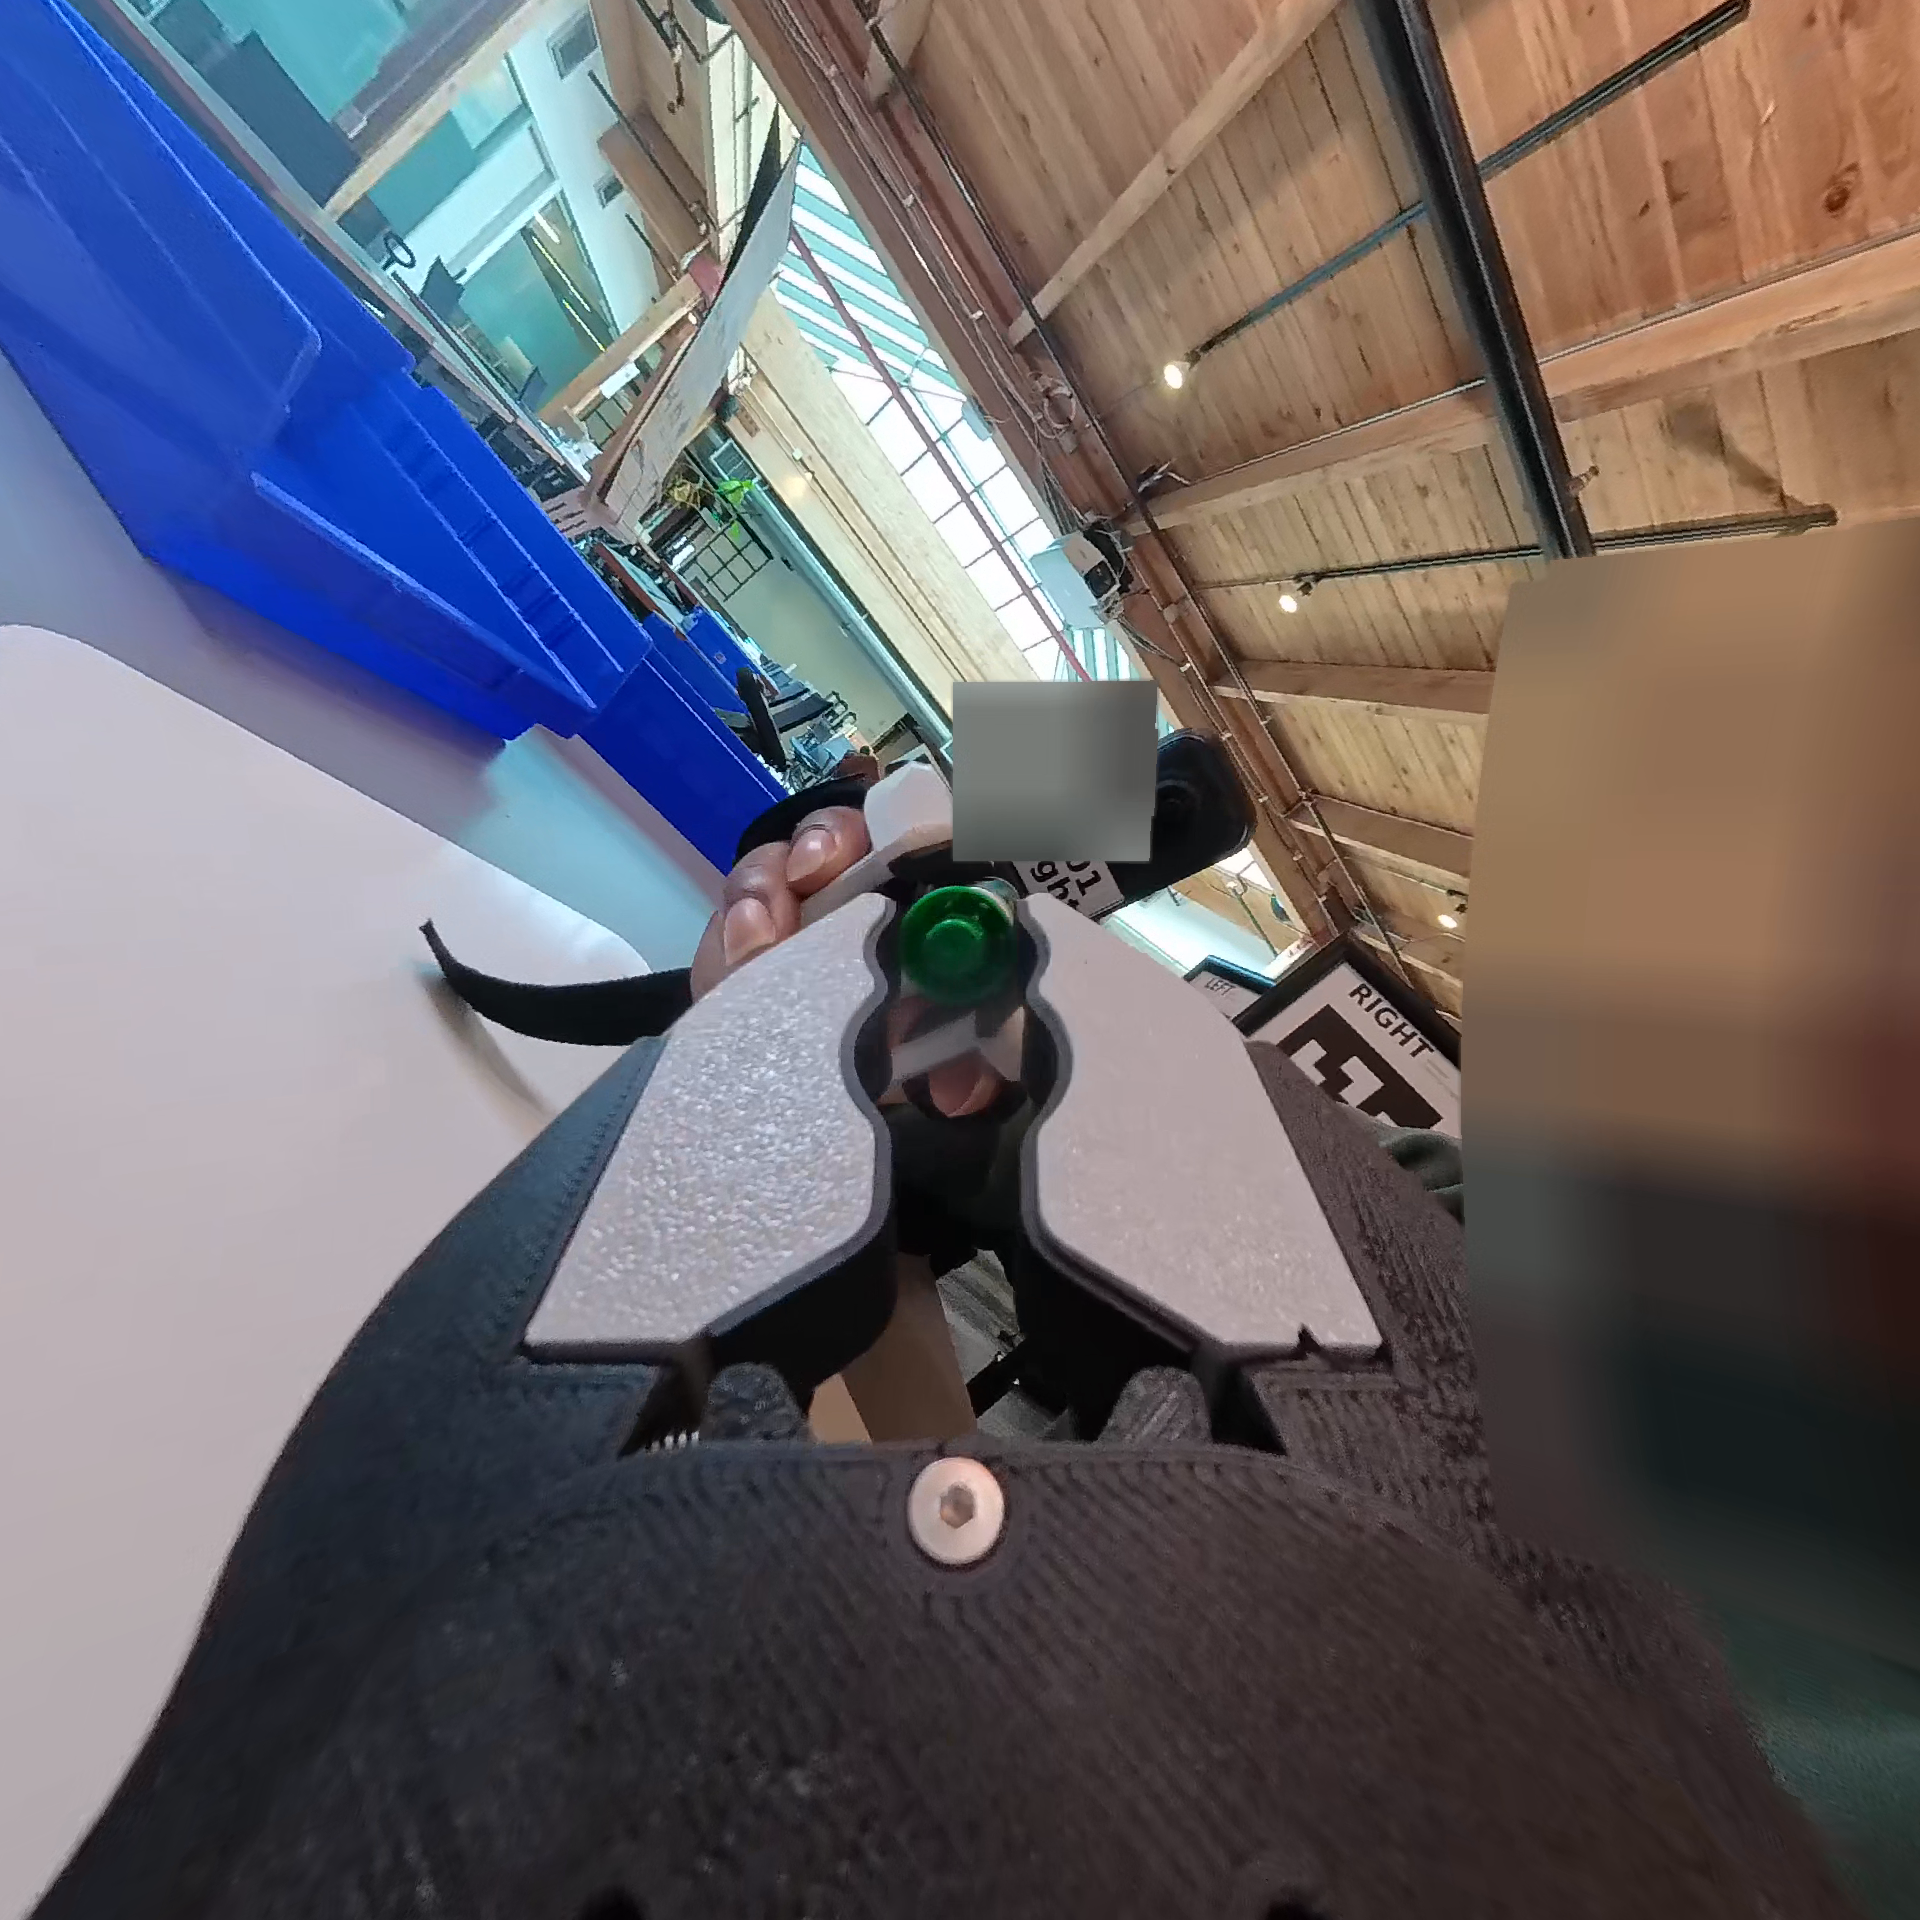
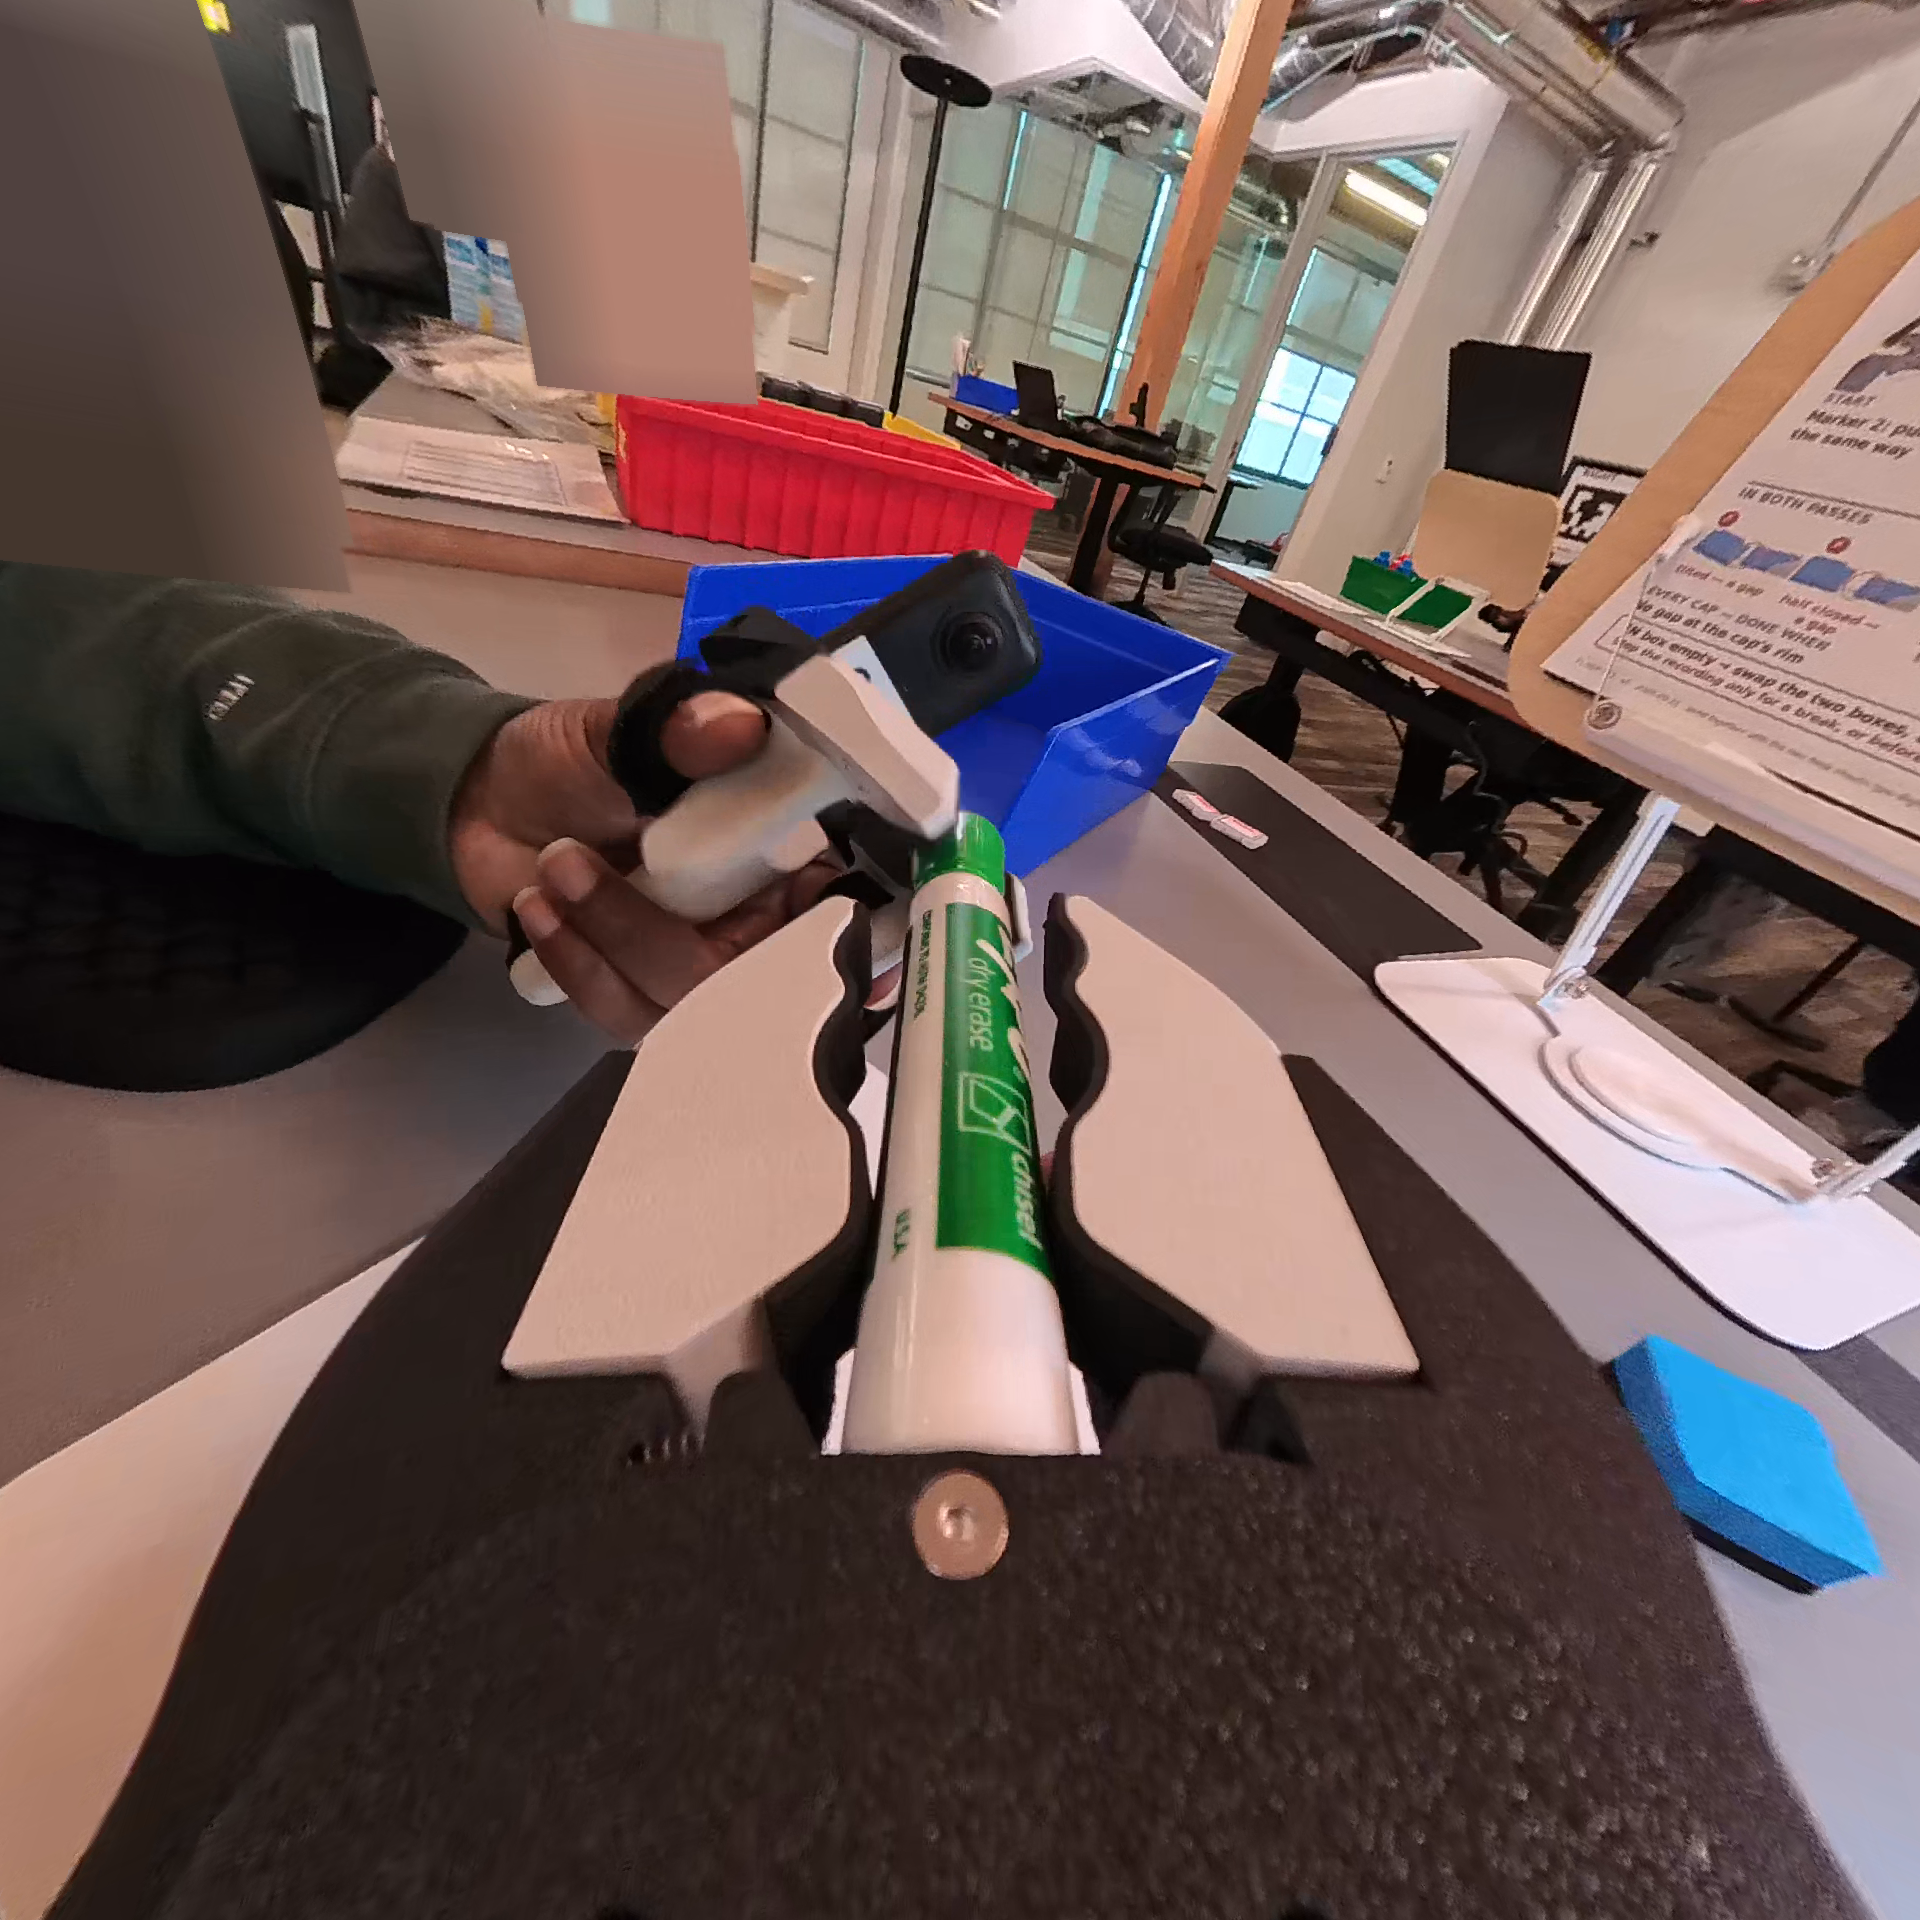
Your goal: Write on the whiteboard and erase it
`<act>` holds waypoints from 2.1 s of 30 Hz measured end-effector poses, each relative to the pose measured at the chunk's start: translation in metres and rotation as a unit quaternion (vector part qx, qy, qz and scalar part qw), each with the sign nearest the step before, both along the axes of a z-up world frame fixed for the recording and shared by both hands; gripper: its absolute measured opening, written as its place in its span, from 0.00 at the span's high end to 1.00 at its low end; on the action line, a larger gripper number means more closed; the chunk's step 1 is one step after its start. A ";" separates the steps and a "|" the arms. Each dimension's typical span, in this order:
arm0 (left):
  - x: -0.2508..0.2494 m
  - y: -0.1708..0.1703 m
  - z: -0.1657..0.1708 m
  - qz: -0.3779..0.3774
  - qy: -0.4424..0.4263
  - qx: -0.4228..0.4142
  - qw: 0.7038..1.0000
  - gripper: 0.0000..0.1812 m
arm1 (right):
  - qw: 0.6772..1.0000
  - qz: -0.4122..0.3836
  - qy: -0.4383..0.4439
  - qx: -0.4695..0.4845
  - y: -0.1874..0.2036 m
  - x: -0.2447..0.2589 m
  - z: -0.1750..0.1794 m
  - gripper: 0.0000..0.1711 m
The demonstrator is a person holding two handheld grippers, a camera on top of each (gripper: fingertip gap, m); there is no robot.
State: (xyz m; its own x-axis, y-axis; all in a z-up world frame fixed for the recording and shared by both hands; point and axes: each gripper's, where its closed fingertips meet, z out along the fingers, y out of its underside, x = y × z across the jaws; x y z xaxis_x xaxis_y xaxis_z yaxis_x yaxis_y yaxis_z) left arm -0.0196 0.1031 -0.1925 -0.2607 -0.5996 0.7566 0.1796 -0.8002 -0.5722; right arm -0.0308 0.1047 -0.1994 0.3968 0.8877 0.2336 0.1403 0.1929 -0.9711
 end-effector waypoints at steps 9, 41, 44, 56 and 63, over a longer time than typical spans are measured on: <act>0.005 -0.007 -0.001 -0.006 0.010 0.023 1.000 0.89 | 1.000 0.014 -0.004 -0.012 -0.005 -0.005 -0.004 0.81; 0.006 -0.008 -0.013 -0.019 0.051 -0.004 0.999 0.89 | 1.000 0.012 -0.012 -0.018 -0.006 -0.006 -0.013 0.81; 0.005 -0.005 -0.011 -0.016 0.039 -0.008 0.999 0.89 | 0.999 0.014 -0.003 -0.030 -0.004 -0.006 -0.012 0.81; -0.003 -0.009 -0.003 -0.031 0.030 0.008 0.999 0.90 | 0.998 0.028 0.021 -0.043 -0.006 -0.012 -0.004 0.81; -0.005 -0.014 0.004 -0.037 0.031 0.035 0.998 0.90 | 0.997 0.046 0.030 -0.051 -0.012 -0.014 0.005 0.82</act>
